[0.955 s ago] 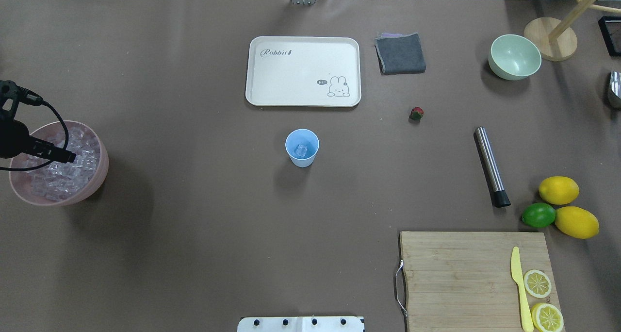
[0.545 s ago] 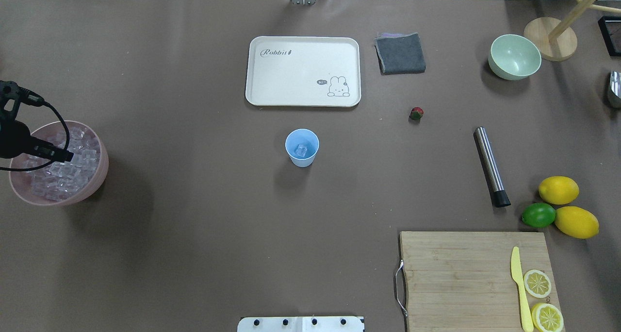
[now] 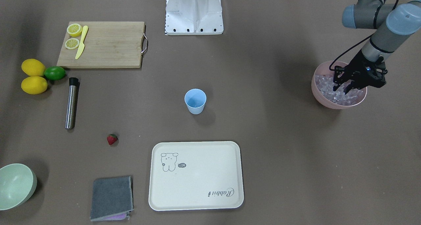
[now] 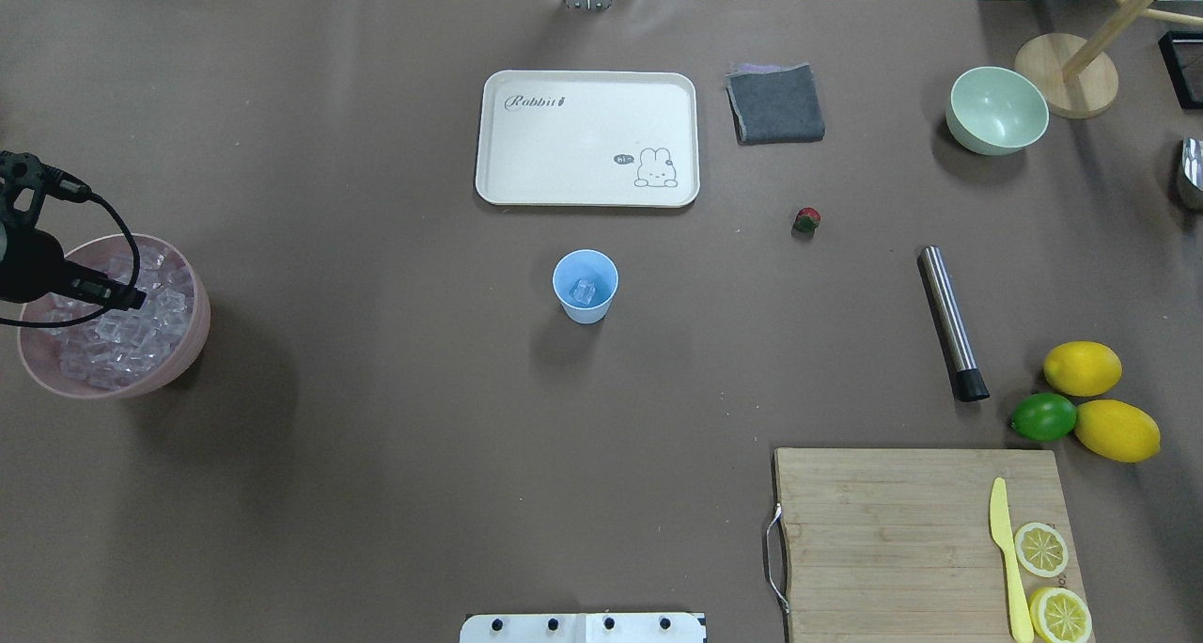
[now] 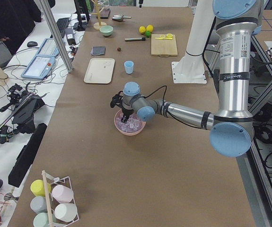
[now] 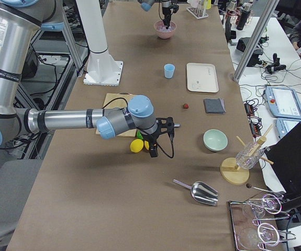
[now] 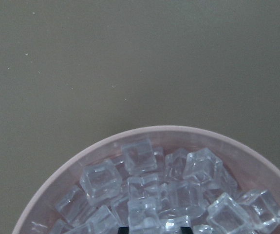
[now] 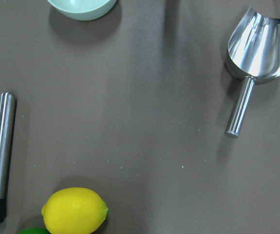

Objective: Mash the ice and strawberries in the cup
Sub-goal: 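Move the left gripper back into the ice bowl and grasp another cube, then lift the ice cube with the left gripper and carry it over the cup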

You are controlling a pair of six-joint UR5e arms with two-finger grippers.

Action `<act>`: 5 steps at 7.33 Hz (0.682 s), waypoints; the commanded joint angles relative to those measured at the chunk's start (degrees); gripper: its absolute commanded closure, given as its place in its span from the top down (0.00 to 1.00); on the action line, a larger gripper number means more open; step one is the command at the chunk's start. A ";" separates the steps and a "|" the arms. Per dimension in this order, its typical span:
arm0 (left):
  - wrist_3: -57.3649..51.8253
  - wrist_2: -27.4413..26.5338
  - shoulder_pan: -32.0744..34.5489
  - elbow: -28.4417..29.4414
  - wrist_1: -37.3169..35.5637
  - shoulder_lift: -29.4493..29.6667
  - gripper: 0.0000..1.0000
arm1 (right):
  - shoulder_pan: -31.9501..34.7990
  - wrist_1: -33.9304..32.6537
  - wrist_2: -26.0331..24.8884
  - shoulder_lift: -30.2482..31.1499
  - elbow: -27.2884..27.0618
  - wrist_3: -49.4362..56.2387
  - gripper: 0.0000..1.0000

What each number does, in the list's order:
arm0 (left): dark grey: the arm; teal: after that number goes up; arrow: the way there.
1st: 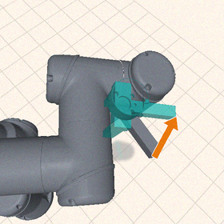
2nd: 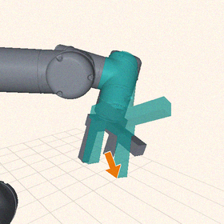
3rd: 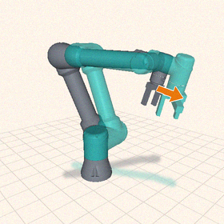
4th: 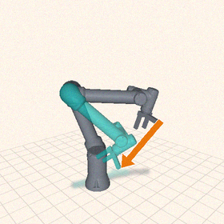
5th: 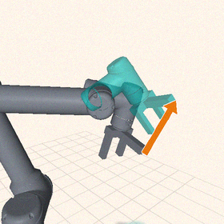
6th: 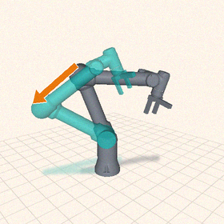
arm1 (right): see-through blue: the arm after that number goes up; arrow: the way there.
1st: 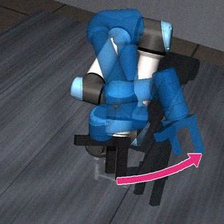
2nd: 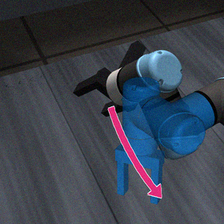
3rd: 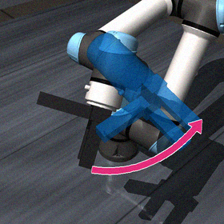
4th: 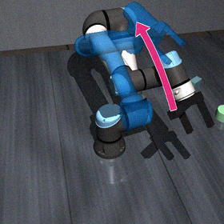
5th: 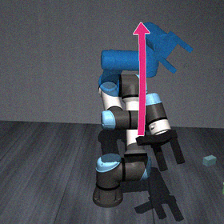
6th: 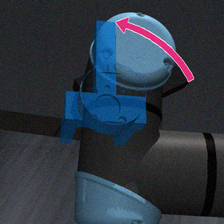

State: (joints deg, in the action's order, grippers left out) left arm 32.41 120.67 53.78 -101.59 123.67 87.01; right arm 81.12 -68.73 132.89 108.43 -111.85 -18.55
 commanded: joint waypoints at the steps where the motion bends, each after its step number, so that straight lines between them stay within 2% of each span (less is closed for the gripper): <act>1: -0.07 -0.09 0.00 0.08 -0.10 0.09 0.45 | 0.00 0.00 0.00 0.03 0.06 0.00 1.00; 4: -0.16 0.00 0.53 -0.01 -0.10 0.08 0.03 | 0.00 0.00 0.00 -0.06 -0.03 0.00 1.00; 5: -0.24 -0.09 0.71 -0.10 -0.10 0.09 0.00 | 0.09 0.00 0.00 -0.06 -0.03 0.00 1.00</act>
State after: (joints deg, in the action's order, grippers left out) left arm 32.27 120.62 54.27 -101.59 123.58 87.08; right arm 81.13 -68.73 132.89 108.37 -111.87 -18.55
